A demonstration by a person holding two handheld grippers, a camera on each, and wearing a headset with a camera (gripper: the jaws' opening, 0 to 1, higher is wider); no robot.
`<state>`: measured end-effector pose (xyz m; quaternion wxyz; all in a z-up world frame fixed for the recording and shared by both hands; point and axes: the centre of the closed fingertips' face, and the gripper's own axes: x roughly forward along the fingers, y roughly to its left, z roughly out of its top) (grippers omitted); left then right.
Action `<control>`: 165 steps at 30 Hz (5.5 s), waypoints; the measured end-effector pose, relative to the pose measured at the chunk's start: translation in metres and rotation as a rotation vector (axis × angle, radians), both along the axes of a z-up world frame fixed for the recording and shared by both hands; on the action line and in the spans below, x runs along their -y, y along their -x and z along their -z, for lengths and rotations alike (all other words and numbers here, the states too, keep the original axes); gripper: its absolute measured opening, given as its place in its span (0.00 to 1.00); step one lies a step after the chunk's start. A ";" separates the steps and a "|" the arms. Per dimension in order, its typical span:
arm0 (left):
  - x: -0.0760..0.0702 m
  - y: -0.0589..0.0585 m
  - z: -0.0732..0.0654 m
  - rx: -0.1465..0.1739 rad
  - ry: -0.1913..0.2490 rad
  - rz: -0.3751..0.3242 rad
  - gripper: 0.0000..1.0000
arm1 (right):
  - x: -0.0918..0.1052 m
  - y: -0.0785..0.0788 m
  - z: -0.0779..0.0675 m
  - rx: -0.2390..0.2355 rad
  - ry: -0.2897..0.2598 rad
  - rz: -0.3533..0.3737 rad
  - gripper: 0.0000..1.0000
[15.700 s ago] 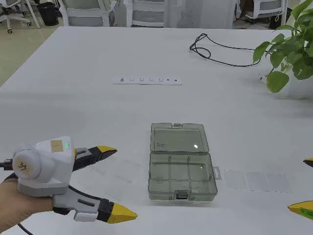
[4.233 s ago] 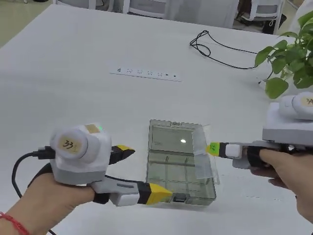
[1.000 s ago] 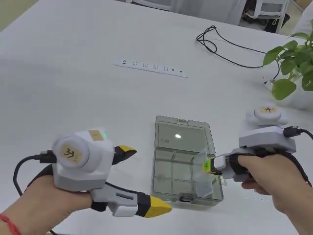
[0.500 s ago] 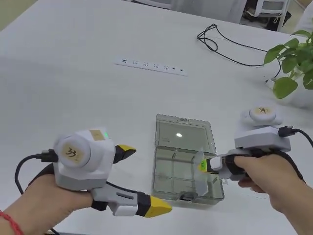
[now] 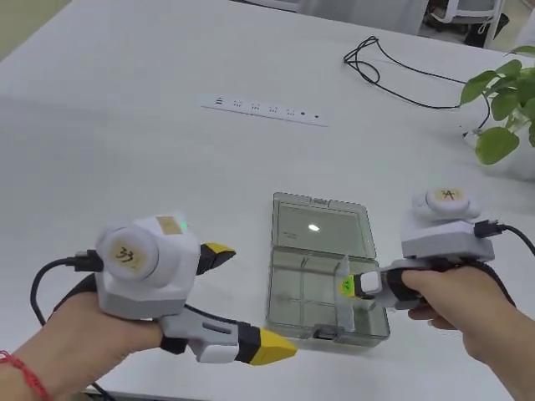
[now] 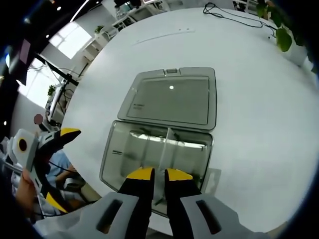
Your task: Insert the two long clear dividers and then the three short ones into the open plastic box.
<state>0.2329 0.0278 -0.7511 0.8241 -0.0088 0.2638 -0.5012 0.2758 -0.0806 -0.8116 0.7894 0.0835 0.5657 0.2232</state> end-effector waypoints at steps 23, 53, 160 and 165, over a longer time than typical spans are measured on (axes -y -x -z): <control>-0.004 0.000 -0.005 -0.009 -0.033 -0.039 0.95 | 0.005 -0.006 -0.013 0.110 -0.124 -0.050 0.20; -0.022 -0.020 0.001 -0.053 -0.113 -0.152 0.90 | 0.043 0.011 -0.081 0.437 -0.184 -0.353 0.62; -0.038 -0.025 0.019 -0.315 -0.138 -0.436 0.30 | 0.040 0.043 -0.114 0.606 -0.251 -0.475 0.77; -0.024 -0.026 0.001 -0.291 -0.080 -0.415 0.30 | 0.022 0.044 -0.125 0.601 -0.275 -0.465 0.72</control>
